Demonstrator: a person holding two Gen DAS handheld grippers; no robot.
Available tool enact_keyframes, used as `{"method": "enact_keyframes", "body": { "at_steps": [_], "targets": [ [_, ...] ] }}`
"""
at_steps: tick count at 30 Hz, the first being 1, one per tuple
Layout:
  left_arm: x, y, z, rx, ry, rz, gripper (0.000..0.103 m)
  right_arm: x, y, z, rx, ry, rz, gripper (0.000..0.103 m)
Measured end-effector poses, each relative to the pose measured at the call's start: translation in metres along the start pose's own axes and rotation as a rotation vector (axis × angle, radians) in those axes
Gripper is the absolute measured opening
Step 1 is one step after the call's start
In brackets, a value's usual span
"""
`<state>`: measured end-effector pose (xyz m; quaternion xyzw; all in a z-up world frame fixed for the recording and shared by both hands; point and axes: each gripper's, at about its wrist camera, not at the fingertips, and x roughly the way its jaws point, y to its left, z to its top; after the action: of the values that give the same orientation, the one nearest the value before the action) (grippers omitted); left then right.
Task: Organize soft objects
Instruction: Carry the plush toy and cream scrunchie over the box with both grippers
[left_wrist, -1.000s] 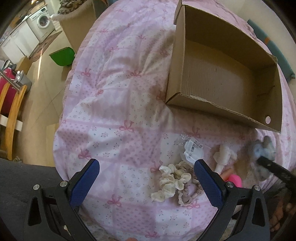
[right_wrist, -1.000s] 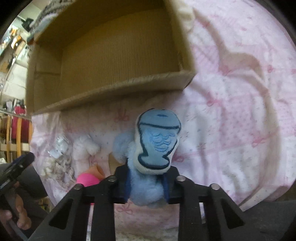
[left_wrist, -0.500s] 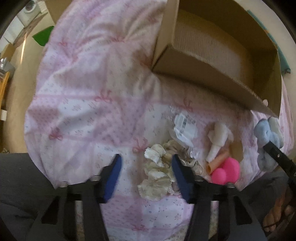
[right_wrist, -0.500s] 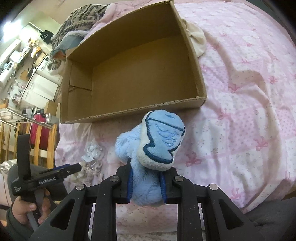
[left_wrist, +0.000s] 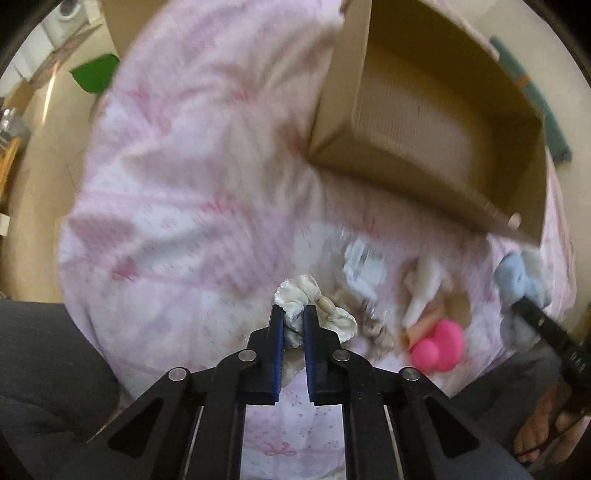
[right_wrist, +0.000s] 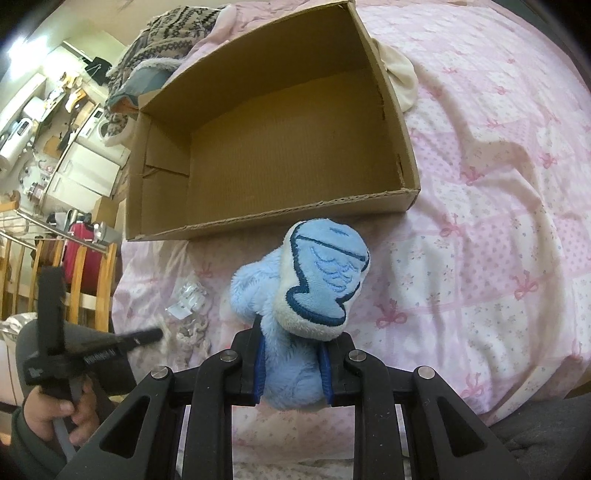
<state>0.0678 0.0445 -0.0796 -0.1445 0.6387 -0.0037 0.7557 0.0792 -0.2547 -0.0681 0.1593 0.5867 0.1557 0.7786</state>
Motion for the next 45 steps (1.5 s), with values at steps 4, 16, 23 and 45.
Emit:
{"method": "enact_keyframes", "body": {
  "at_steps": [4,16,23,45],
  "targets": [
    [-0.022,0.001,-0.003,0.005,-0.093,0.027,0.009,-0.010,0.007,-0.003,-0.029,-0.035,0.031,0.025],
    [-0.032,-0.003,0.001,0.022,-0.162,0.049,0.009,-0.019,0.020,-0.011,-0.073,-0.064,0.038,0.025],
    [-0.056,-0.019,0.014,0.052,-0.210,0.015,0.009,-0.040,0.023,-0.006,-0.084,-0.120,0.031,0.025],
    [-0.057,-0.106,0.112,0.233,-0.295,0.015,0.009,-0.040,0.041,0.084,-0.093,-0.210,0.017,0.025]
  ]
}}
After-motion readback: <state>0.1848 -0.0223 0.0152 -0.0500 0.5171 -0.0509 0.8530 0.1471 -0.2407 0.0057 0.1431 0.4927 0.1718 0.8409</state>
